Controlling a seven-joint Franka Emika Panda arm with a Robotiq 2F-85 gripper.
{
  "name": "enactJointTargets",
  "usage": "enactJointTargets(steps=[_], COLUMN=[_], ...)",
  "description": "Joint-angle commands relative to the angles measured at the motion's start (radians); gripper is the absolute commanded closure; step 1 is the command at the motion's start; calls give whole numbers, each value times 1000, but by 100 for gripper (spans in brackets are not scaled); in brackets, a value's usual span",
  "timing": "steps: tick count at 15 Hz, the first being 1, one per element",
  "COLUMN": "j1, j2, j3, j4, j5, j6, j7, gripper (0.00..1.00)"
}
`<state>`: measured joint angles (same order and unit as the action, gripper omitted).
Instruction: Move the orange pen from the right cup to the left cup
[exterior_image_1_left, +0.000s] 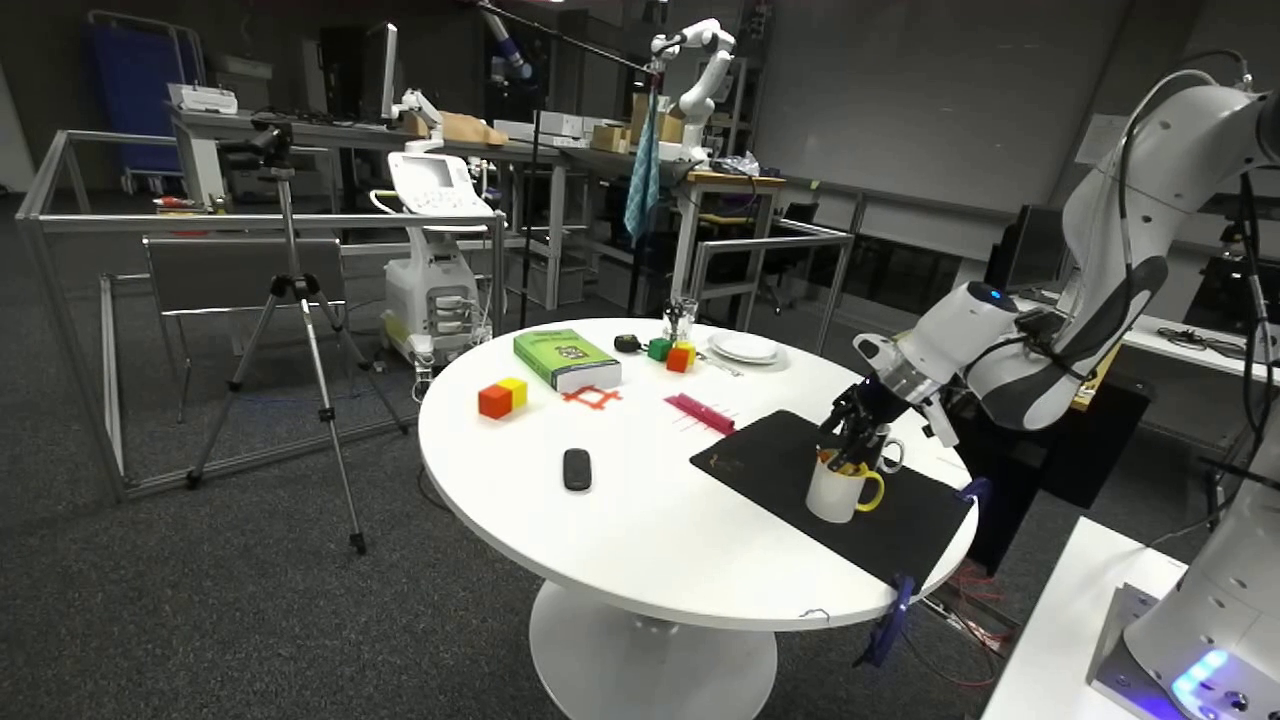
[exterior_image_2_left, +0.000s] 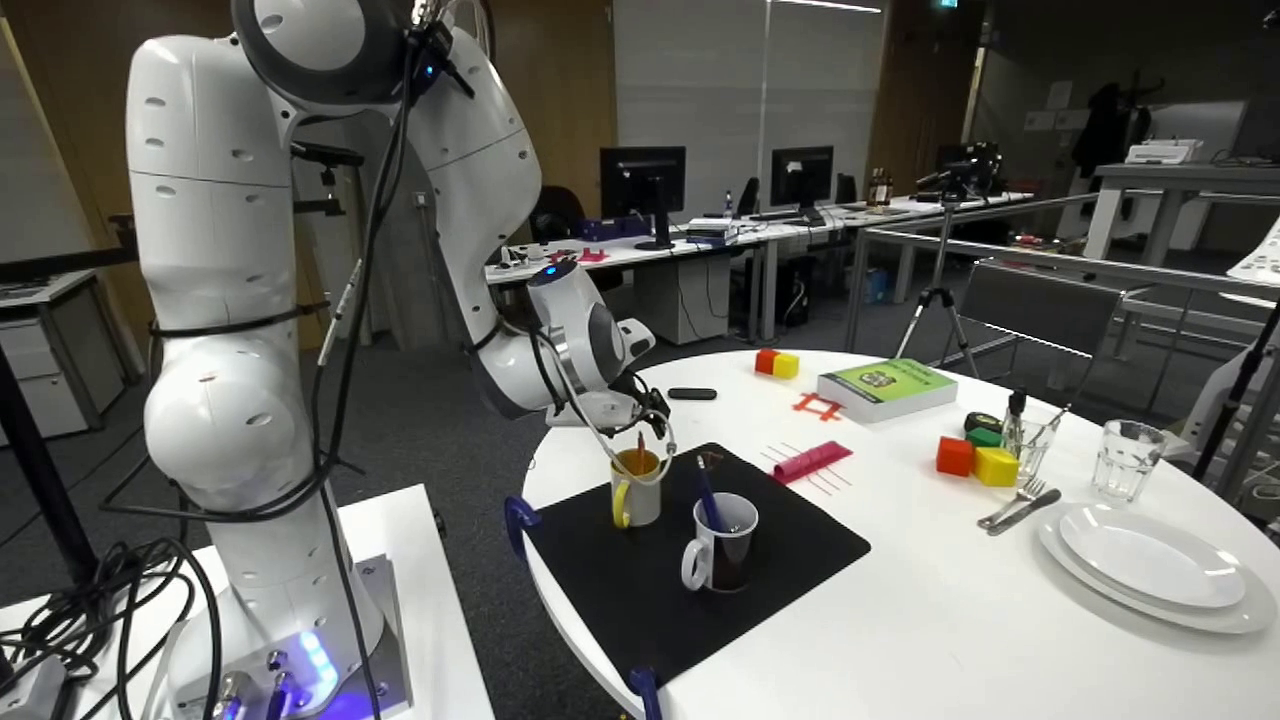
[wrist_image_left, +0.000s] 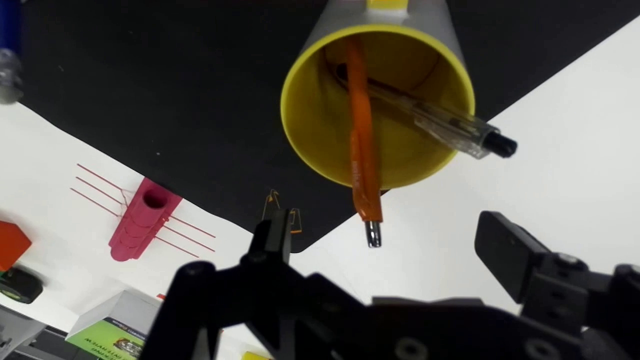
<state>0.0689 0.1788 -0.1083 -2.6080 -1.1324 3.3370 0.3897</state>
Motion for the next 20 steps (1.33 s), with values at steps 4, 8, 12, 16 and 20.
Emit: enactJointTargets(steps=[4,8,12,16,20], j1=[-37,-10,7,98,90], j2=[-189,-288,-384,-484,-594], j3=[75,102,128,66,83], j4=[-116,-152,-185,-196,-186], j5=[197,391,564,727,851], j6=[-49,-180,-276,-369,-479], j7=[-153,-231,-323,-412,-500], gripper=[0,0,0,0,0])
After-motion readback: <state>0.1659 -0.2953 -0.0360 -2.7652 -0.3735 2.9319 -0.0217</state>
